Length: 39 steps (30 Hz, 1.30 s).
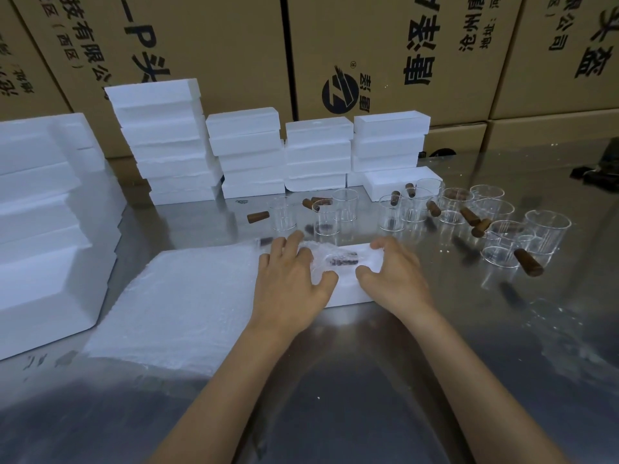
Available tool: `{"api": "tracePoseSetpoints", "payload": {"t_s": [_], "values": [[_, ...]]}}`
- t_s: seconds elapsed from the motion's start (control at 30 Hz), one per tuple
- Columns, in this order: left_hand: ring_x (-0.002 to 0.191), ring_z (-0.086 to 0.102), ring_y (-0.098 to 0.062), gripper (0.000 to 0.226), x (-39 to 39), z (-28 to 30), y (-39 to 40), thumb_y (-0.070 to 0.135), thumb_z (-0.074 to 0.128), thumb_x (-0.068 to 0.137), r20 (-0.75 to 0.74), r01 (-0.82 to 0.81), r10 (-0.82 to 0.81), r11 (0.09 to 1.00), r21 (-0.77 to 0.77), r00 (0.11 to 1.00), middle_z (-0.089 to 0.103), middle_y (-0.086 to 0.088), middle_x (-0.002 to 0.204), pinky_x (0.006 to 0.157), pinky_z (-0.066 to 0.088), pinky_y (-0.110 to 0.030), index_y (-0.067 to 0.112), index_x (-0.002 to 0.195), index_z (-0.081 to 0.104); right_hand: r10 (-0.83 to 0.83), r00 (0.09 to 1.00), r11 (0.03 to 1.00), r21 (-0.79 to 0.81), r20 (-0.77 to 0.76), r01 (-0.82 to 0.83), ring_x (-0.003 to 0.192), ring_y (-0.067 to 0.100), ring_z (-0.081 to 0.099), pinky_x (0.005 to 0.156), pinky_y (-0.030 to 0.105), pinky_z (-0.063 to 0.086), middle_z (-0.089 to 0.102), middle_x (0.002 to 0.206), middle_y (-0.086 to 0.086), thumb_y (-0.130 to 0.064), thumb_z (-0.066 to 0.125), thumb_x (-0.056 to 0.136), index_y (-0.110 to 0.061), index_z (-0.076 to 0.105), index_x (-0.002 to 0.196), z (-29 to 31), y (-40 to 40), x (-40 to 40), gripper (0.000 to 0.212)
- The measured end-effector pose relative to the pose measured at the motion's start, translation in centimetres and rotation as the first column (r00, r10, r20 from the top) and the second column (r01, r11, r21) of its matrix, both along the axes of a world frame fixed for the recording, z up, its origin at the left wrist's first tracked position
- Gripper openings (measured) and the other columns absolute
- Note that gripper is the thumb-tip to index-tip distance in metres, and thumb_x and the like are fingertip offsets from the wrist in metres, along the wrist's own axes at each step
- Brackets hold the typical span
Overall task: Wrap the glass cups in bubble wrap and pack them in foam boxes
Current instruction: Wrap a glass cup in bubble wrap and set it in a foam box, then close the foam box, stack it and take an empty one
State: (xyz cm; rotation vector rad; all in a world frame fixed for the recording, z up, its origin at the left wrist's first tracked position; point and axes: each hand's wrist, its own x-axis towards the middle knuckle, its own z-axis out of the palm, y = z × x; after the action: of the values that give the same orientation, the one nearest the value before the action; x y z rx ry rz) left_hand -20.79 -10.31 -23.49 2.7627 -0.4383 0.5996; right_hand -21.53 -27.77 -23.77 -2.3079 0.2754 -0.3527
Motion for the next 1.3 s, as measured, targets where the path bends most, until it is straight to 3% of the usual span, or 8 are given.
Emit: {"api": "tracePoseSetpoints", "payload": {"t_s": [0.1,0.2,0.5,0.67,0.83,1.0,1.17,1.3], "values": [[0.113,0.048,-0.021,0.043,-0.3,-0.1,0.0,0.043,0.040,0.086,0.012,0.058,-0.057,0.995,-0.077,0.998,0.052,0.004,0.124,0.093,0.034,-0.035,0.022,0.122,0.049,-0.017,1.000,1.000,0.019,-0.007,0.017,0.130,0.019,0.041,0.085,0.031,0.034,0.049,0.133,-0.004,-0.027,0.061,0.084,-0.026,0.049,0.124,0.0,-0.3,0.2,0.041],[0.123,0.042,-0.022,0.054,-0.3,-0.3,-0.2,0.043,0.033,0.093,0.030,0.049,-0.049,0.999,0.011,0.998,0.044,-0.002,0.142,0.100,0.031,-0.037,0.036,0.147,0.038,-0.023,1.000,0.999,0.032,-0.006,0.023,0.127,0.018,0.044,0.083,0.031,0.034,0.048,0.130,-0.007,-0.026,0.060,0.083,-0.029,0.049,0.120,-0.1,-0.6,0.3,0.039],[0.130,0.034,-0.024,0.054,-0.3,-0.8,-0.8,0.044,0.025,0.097,0.029,0.031,-0.032,0.999,0.041,0.999,0.038,-0.009,0.145,0.103,0.026,-0.039,0.041,0.151,0.033,0.001,1.000,0.999,0.046,-0.002,-0.001,0.120,0.016,0.041,0.082,0.032,0.035,0.043,0.115,-0.010,-0.019,0.056,0.081,-0.030,0.043,0.109,0.0,-0.8,0.5,0.033],[0.145,0.020,-0.016,0.063,-0.8,-0.6,-0.8,0.062,0.021,0.093,-0.049,0.124,-0.133,0.981,-0.152,0.990,0.027,0.003,0.158,0.116,0.016,-0.039,0.050,0.153,0.008,0.026,0.999,0.977,0.213,0.033,-0.033,0.111,0.014,0.037,0.081,0.027,0.031,0.042,0.109,-0.008,-0.005,0.053,0.079,-0.023,0.045,0.106,0.0,-1.7,0.8,0.033],[0.147,0.012,0.004,0.054,-0.9,-0.3,-1.8,0.044,0.042,0.100,-0.054,0.253,-0.299,0.877,-0.408,0.953,0.022,0.025,0.155,0.118,0.014,-0.024,0.045,0.151,0.024,-0.100,0.994,0.922,0.379,0.051,0.073,0.095,0.015,0.049,0.066,0.026,0.036,0.047,0.111,-0.003,-0.002,0.046,0.081,-0.021,0.050,0.108,0.0,-3.9,1.3,0.033],[0.132,0.038,0.002,0.035,0.7,0.3,-3.6,0.030,0.046,0.103,-0.017,0.272,-0.329,0.808,-0.522,0.944,0.043,0.019,0.139,0.112,0.035,-0.031,0.034,0.138,0.046,-0.251,0.968,0.784,0.591,0.021,0.190,0.089,0.020,0.057,0.074,0.033,0.044,0.057,0.098,-0.005,-0.004,0.046,0.082,-0.022,0.055,0.101,0.2,-5.8,1.9,0.028],[0.122,0.045,-0.015,0.023,7.1,3.5,-7.0,0.021,0.050,0.101,0.034,0.294,-0.306,0.869,-0.399,0.951,0.050,0.009,0.123,0.099,0.038,-0.020,0.022,0.122,0.059,-0.279,0.960,0.733,0.651,0.021,0.199,0.080,0.016,0.058,0.081,0.035,0.050,0.061,0.081,-0.008,-0.008,0.051,0.079,-0.022,0.062,0.087,0.1,-6.2,3.0,0.020],[0.121,0.048,-0.024,0.029,14.2,6.1,-11.6,0.021,0.051,0.098,-0.112,0.274,-0.306,0.933,-0.235,0.945,0.050,-0.006,0.126,0.098,0.040,-0.034,0.017,0.127,0.056,-0.289,0.957,0.708,0.675,0.008,0.208,0.068,0.011,0.053,0.070,0.029,0.043,0.059,0.069,-0.010,-0.012,0.053,0.082,-0.020,0.061,0.077,-0.1,-6.5,4.2,0.013]]}}
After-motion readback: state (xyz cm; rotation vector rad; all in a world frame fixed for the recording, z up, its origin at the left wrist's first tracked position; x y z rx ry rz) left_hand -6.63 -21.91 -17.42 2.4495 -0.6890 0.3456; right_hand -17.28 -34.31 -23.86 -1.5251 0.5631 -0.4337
